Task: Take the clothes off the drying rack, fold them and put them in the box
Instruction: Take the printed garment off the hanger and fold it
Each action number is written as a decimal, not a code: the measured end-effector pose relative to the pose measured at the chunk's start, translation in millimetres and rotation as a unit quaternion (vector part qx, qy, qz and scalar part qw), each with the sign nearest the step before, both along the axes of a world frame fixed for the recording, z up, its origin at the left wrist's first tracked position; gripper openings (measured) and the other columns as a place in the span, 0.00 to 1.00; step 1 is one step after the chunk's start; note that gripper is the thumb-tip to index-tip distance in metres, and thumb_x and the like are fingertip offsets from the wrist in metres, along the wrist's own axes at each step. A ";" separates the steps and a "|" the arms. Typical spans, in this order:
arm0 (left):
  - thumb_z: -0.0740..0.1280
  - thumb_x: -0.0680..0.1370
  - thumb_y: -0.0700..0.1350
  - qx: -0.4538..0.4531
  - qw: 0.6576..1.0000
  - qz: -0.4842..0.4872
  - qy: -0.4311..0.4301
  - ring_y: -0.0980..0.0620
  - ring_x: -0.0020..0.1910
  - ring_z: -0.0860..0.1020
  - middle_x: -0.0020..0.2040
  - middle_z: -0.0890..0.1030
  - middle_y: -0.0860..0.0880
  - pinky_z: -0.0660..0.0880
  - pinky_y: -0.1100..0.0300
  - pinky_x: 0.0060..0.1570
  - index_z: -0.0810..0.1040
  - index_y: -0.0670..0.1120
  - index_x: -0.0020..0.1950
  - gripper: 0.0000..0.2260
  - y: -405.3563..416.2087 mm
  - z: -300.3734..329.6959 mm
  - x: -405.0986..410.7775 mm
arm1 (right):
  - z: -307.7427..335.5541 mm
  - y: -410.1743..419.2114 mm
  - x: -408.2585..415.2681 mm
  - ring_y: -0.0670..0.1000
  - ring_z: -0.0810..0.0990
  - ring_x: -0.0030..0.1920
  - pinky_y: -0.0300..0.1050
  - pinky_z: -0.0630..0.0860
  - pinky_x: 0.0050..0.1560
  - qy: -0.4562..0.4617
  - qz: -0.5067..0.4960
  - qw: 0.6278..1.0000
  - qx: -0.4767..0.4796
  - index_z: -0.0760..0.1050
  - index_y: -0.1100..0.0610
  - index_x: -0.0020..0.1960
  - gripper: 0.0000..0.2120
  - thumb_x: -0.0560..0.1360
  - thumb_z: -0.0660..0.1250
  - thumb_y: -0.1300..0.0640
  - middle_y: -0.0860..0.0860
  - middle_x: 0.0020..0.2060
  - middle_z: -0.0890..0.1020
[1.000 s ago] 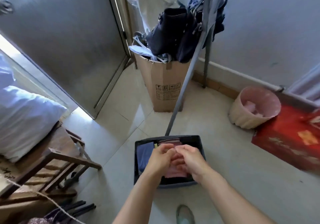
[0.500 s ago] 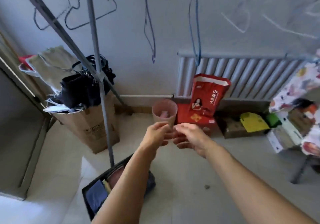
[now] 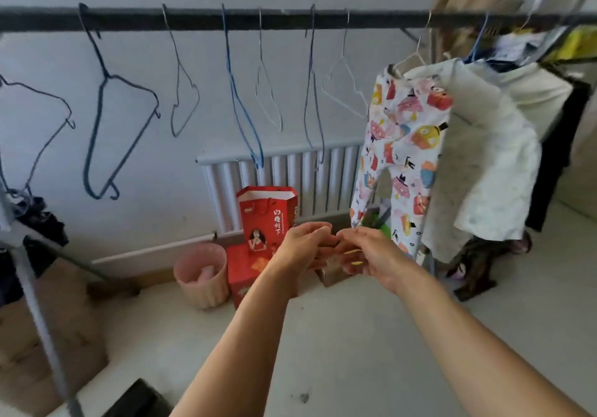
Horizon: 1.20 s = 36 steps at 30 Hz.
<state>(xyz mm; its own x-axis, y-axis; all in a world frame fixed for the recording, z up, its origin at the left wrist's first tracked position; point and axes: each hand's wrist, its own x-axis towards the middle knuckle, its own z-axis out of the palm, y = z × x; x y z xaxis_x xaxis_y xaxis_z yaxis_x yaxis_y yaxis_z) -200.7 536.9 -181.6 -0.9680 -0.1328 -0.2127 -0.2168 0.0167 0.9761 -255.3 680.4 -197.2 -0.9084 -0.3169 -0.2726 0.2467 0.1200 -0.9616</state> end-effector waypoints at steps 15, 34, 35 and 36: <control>0.64 0.81 0.47 0.003 0.995 -0.046 0.089 0.46 0.56 0.80 0.59 0.79 0.46 0.78 0.50 0.57 0.72 0.48 0.69 0.15 153.7 107.0 -137.9 | 125.6 126.6 -152.3 0.48 0.76 0.33 0.38 0.70 0.30 0.308 -0.185 0.933 0.012 0.77 0.54 0.48 0.04 0.78 0.63 0.60 0.48 0.36 0.79; 0.62 0.83 0.45 -0.047 0.993 0.037 0.105 0.46 0.51 0.81 0.59 0.80 0.43 0.79 0.53 0.49 0.72 0.44 0.68 0.14 131.2 152.1 -187.7 | 175.3 83.6 -292.2 0.62 0.76 0.60 0.50 0.73 0.54 0.329 -0.127 0.893 0.281 0.67 0.59 0.68 0.17 0.79 0.57 0.59 0.59 0.62 0.76; 0.62 0.83 0.44 -0.044 0.993 0.042 0.106 0.46 0.51 0.81 0.58 0.80 0.44 0.79 0.53 0.50 0.72 0.44 0.68 0.14 128.1 150.3 -186.8 | 175.1 82.9 -291.7 0.61 0.76 0.59 0.50 0.72 0.53 0.342 -0.143 0.890 0.265 0.68 0.59 0.66 0.16 0.80 0.57 0.59 0.58 0.61 0.76; 0.62 0.83 0.45 -0.043 0.992 0.047 0.108 0.46 0.51 0.81 0.57 0.80 0.45 0.79 0.53 0.49 0.72 0.44 0.68 0.14 125.3 148.6 -186.7 | 175.7 83.1 -290.5 0.61 0.76 0.58 0.50 0.72 0.52 0.356 -0.159 0.888 0.244 0.69 0.59 0.64 0.14 0.80 0.56 0.59 0.58 0.60 0.77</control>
<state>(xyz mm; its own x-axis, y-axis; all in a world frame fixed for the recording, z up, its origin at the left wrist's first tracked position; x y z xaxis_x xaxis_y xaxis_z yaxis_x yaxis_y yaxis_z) -387.4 662.2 -33.0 -0.9722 -0.2336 0.0136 -0.0080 0.0911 0.9958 -545.8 763.5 -21.5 -0.9277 -0.0153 0.3730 -0.3071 0.5993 -0.7393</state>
